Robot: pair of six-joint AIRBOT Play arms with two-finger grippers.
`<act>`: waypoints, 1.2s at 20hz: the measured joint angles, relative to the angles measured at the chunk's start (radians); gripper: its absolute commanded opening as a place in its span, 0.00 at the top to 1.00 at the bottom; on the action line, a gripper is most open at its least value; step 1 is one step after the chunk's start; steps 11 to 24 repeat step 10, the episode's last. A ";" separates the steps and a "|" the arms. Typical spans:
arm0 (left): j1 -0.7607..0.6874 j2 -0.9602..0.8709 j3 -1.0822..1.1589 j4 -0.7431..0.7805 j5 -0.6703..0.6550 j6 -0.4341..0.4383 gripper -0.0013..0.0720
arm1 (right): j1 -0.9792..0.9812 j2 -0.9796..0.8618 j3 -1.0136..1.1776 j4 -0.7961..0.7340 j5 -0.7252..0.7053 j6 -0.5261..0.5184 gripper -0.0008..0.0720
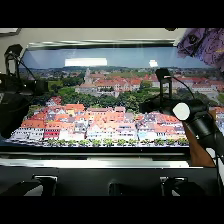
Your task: Fold the clothes and pants, and hang the long-sleeved shirts on hangers.
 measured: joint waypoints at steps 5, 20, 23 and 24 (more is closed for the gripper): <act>-0.002 0.008 -0.013 0.003 0.007 0.002 0.95 | 0.007 0.000 0.000 0.002 -0.003 -0.003 0.94; -0.002 0.008 -0.016 0.003 0.008 0.002 0.95 | 0.008 0.000 0.000 0.002 -0.003 -0.003 0.94; -0.002 0.008 -0.016 0.003 0.008 0.002 0.95 | 0.008 0.000 0.000 0.002 -0.003 -0.003 0.94; -0.002 0.008 -0.016 0.003 0.008 0.002 0.95 | 0.008 0.000 0.000 0.002 -0.003 -0.003 0.94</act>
